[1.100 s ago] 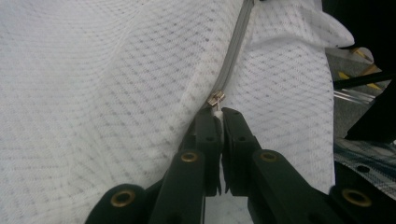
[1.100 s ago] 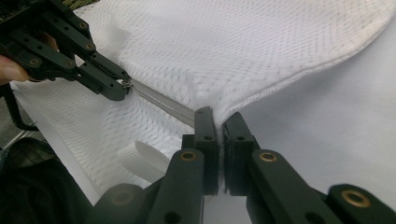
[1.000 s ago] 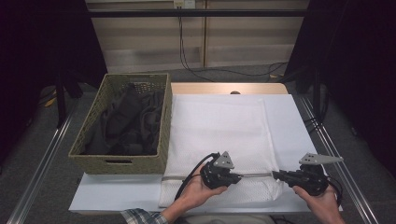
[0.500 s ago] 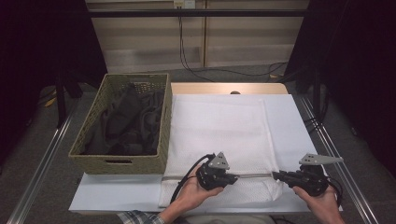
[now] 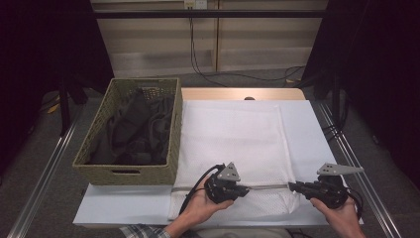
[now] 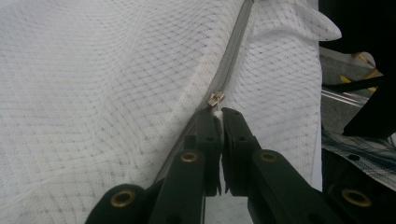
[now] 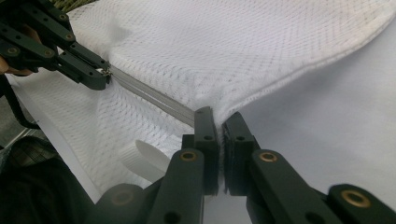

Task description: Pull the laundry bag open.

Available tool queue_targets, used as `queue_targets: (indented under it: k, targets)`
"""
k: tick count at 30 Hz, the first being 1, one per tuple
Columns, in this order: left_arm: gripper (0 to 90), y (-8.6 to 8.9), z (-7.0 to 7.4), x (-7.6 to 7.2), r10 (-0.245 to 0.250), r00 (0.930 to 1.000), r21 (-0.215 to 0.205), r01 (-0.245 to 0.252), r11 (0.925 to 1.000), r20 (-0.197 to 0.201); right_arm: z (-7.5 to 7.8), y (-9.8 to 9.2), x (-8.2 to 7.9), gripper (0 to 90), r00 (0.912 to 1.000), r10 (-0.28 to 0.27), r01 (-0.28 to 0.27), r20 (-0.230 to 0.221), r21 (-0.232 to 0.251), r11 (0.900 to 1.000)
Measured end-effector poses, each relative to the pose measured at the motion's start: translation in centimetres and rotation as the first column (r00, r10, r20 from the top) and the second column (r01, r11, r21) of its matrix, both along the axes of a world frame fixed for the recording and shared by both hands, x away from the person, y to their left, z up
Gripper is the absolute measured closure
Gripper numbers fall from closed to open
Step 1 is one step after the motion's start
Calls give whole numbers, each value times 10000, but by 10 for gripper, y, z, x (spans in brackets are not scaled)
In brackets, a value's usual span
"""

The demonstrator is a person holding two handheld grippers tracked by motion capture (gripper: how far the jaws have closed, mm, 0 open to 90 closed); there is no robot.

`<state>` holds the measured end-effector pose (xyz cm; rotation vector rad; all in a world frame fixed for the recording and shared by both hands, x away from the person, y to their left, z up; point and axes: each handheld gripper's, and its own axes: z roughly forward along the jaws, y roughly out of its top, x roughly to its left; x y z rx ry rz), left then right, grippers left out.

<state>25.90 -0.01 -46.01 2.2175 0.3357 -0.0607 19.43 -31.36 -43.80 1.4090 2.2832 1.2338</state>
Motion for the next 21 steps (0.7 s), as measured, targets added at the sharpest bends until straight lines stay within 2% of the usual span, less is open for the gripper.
queue_targets:
  k: [7, 8, 9, 11, 12, 16, 17, 20, 21]
  targets:
    - [866, 1, 0, 1, 15, 10000, 127, -15, 9999, 49, 0, 0, 0, 863, 10000, 20, -20, -21, 42, 10000]
    - [866, 1, -2, 1, 20, 10000, -162, -21, 9999, -68, 0, -1, 0, 863, 10000, 18, -18, -16, -22, 10000]
    - [866, 1, -2, 1, 26, 10000, -14, -26, 10000, -5, 0, -1, 0, 864, 10000, 27, -27, -1, 17, 10000]
    - [866, 2, -3, 0, -66, 10000, 80, 65, 9999, 40, -1, -1, 0, 863, 10000, 23, -23, 62, -9, 10000]
    - [866, 2, -3, -1, -23, 10000, 36, 23, 10000, -5, 0, -1, 0, 863, 10000, -15, 15, -44, -12, 10000]
    - [866, 9, 1, 0, -1, 10000, 312, 0, 9995, 36, -1, 0, 0, 864, 10000, 7, -7, 10, -88, 10000]
    - [866, 11, 0, 1, 97, 10000, 99, -97, 9999, -19, -1, 0, 0, 864, 10000, 13, -13, 14, -84, 10000]
    - [866, 19, 1, -1, 227, 9997, 214, -226, 9995, -43, -1, 0, 1, 864, 10000, 88, -88, 14, -69, 9999]
    - [866, 21, 0, -1, 228, 9997, 100, -227, 9997, -28, -2, 0, 1, 864, 9999, 112, -112, 31, -98, 9999]
